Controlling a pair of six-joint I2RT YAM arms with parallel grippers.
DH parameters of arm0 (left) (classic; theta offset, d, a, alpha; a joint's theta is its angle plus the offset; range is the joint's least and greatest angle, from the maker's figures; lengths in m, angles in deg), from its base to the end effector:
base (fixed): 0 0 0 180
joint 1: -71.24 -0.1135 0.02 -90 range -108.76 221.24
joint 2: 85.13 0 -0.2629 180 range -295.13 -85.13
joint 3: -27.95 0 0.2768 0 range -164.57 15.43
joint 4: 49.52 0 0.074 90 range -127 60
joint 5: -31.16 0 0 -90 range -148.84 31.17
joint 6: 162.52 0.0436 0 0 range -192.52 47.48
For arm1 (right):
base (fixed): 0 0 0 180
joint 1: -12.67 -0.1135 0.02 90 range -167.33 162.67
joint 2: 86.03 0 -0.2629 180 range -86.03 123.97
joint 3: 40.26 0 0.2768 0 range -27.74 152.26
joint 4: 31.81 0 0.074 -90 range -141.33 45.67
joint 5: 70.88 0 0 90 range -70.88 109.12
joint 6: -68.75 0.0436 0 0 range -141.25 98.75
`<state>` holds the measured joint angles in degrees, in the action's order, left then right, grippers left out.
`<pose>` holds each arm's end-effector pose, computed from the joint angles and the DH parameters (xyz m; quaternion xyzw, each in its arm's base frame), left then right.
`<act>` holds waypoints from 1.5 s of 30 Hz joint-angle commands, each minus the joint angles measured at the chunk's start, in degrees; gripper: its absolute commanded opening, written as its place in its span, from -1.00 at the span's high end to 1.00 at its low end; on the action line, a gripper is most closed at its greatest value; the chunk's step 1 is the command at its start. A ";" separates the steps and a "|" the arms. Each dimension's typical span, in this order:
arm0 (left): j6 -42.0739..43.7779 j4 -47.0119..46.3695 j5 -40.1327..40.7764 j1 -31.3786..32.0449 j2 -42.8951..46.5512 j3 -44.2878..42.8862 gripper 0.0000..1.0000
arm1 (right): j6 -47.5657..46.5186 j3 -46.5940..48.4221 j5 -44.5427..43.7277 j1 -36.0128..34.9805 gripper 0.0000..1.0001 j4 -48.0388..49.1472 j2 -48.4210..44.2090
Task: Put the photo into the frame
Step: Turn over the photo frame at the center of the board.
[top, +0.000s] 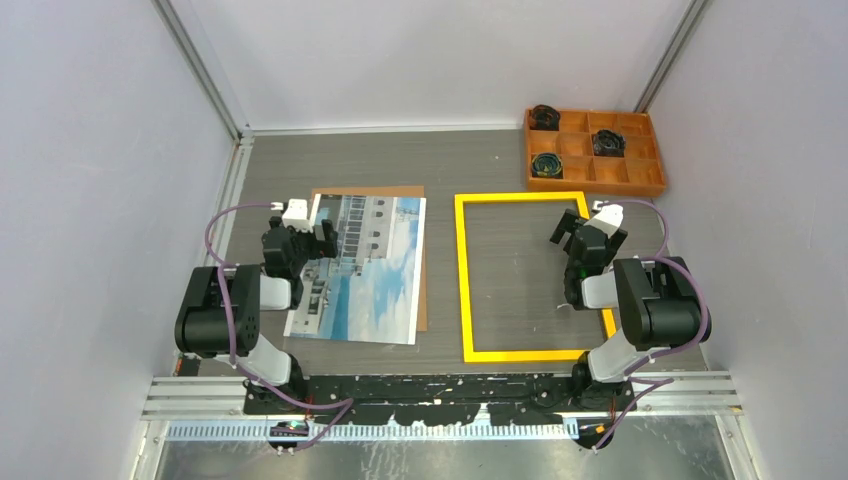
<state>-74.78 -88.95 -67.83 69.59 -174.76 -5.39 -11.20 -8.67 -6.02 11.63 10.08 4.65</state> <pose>0.2840 0.0014 0.1122 0.0194 0.8018 -0.0661 0.5936 0.2740 -0.0136 0.1053 0.1905 0.7730 -0.1184 0.5934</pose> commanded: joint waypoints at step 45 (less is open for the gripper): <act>6.49 94.99 -18.31 -4.42 9.55 -49.69 -1.00 | 36.00 52.29 0.82 -40.14 -0.70 -86.60 9.23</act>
<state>-70.28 1.59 -83.94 65.48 -165.49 -52.38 23.15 41.40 -2.48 -27.36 -73.85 12.30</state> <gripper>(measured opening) 0.996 0.882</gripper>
